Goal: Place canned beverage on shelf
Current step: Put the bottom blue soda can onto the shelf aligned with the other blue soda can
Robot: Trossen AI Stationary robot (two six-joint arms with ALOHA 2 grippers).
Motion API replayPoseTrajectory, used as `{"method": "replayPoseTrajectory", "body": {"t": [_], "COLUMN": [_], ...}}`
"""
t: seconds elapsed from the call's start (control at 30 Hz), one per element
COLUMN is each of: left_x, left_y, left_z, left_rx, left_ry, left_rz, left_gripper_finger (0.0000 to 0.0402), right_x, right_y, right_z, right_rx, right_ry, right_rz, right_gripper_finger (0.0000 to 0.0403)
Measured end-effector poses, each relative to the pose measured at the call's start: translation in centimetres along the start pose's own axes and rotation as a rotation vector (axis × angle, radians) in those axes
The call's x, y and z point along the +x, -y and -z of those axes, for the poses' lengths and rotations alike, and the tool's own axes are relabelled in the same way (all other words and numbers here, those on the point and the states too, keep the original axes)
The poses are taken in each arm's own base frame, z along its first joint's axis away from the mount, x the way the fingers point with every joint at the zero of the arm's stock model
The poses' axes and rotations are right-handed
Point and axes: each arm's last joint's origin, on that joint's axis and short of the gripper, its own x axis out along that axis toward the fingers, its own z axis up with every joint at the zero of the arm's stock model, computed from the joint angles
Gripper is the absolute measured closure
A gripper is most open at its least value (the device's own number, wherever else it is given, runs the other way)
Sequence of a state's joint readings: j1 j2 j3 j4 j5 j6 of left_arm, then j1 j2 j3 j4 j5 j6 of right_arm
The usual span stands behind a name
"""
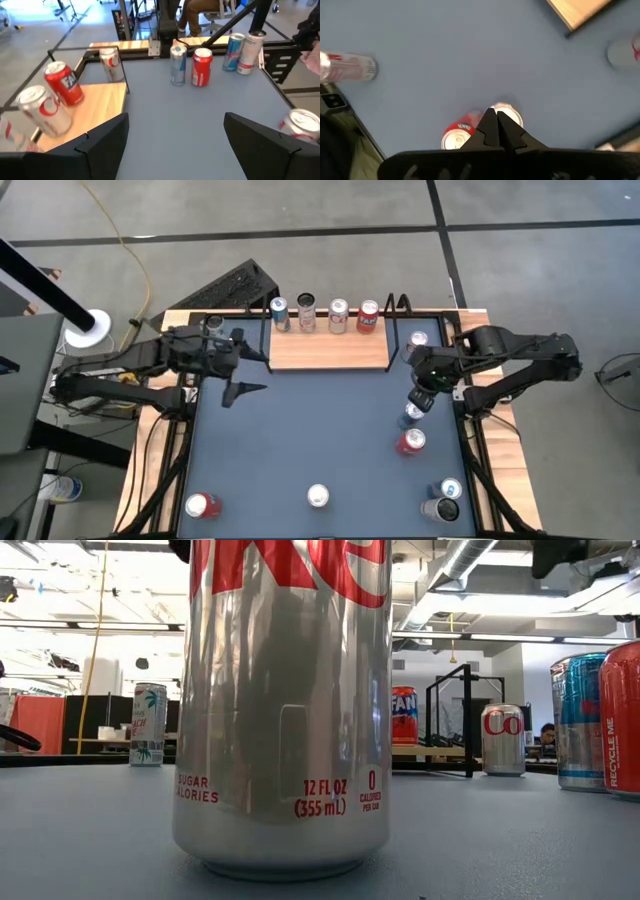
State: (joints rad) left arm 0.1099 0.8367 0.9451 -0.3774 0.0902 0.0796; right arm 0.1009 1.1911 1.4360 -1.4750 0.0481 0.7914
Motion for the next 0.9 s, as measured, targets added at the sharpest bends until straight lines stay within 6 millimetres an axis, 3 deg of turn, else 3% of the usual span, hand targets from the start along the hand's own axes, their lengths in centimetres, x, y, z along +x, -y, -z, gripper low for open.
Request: {"method": "replayPoseTrajectory", "body": {"t": [0.17, 0.43, 0.73, 0.9], "left_x": [-1.1, -0.1, 1.0, 1.0], "left_y": [0.6, 1.0, 1.2, 1.2], "left_z": [0.9, 3.7, 5.8, 6.1], "left_rx": [0.007, 0.075, 0.173, 0.179], "left_ry": [0.0, -0.003, -0.011, -0.019], "left_rz": [0.023, 0.04, 0.087, 0.089], "left_gripper_finger": [0.0084, 0.0084, 0.0084, 0.0084], "right_x": [0.5, 1.5, 2.2, 3.0], "right_y": [-0.4, -4.1, -9.7, -11.9], "right_z": [0.5, 3.0, 9.3, 12.9], "right_rx": [0.134, 0.415, 0.662, 0.732], "right_ry": [-0.135, -0.309, -0.443, -0.481], "right_rz": [0.043, 0.023, 0.044, 0.105], "right_gripper_finger": [0.0403, 0.0403, 0.0403, 0.0401]}}
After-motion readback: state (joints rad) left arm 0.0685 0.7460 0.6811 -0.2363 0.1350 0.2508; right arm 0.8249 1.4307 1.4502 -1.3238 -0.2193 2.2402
